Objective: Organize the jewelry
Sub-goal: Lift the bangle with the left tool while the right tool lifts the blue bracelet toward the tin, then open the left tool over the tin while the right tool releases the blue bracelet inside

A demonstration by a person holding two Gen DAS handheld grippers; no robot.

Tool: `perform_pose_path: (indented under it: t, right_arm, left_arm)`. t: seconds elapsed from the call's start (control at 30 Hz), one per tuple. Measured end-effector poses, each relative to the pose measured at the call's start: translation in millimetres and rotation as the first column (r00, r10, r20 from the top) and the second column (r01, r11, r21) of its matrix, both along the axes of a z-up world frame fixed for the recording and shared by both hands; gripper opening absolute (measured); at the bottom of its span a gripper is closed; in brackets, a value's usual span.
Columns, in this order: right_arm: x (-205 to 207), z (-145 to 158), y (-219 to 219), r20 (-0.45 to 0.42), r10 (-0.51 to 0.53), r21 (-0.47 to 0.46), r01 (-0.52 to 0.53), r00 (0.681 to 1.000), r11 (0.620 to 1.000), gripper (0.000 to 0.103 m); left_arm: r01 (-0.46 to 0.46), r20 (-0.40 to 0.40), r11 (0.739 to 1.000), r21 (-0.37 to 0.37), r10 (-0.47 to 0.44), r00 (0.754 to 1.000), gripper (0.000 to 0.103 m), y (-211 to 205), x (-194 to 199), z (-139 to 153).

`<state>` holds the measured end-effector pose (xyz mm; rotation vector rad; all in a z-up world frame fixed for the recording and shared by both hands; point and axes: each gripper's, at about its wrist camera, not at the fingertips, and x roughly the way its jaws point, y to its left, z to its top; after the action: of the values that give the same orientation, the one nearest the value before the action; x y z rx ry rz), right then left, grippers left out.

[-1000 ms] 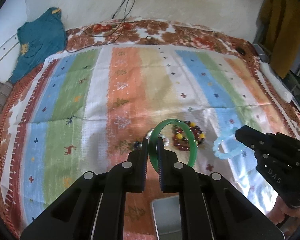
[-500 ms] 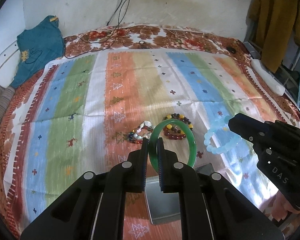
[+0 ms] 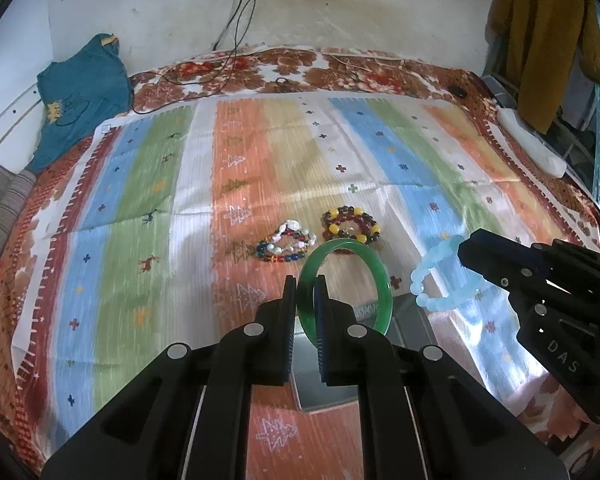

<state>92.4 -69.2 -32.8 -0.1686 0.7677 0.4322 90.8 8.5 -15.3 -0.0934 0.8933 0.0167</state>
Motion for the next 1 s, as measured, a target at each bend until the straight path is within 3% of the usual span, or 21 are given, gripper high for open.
perform_pose_path:
  t: [0.43,0.47,0.5,0.57,0.6,0.63,1.0]
  right_arm:
    - [-20,-9,-5,-0.044,0.023,0.009,-0.023,0.999,1.000,0.012]
    - [-20,-10,-5,-0.051,0.021,0.010,-0.021,0.998,1.000,0.012]
    - [-20,-9,-7,-0.049,0.010,0.011,-0.010,0.999,1.000,0.013]
    - [-19,-8,-11,-0.047,-0.005,0.015,0.006,0.999,1.000,0.027]
    - [-18,-7,-14,-0.044,-0.020,0.019,0.021,0.999,1.000,0.042]
    - [-16,-7,-16,-0.045,-0.031,0.019,0.032,0.999,0.999,0.043]
    - [7,-15,-30,-0.086,-0.095,-0.004,0.095,0.992,0.996,0.044]
  left_arm:
    - [0.004,-0.016,1.000,-0.011,-0.004,1.000,0.009,-8,-20,-7]
    - [0.006,-0.028,1.000,-0.028,-0.006,1.000,0.011,-8,-20,-9]
    - [0.003,-0.031,0.999,-0.035,-0.004,1.000,0.022,-8,-20,-10]
    - [-0.017,-0.027,0.999,-0.027,0.016,1.000,0.040,-5,-21,-9]
    - [-0.030,-0.022,0.999,-0.020,0.029,0.999,0.040,-3,-21,-8]
    - [-0.041,-0.024,0.999,-0.021,0.041,0.999,0.040,0,-21,-8]
    - [-0.075,-0.046,0.997,-0.023,0.074,0.996,0.048,11,-14,-13]
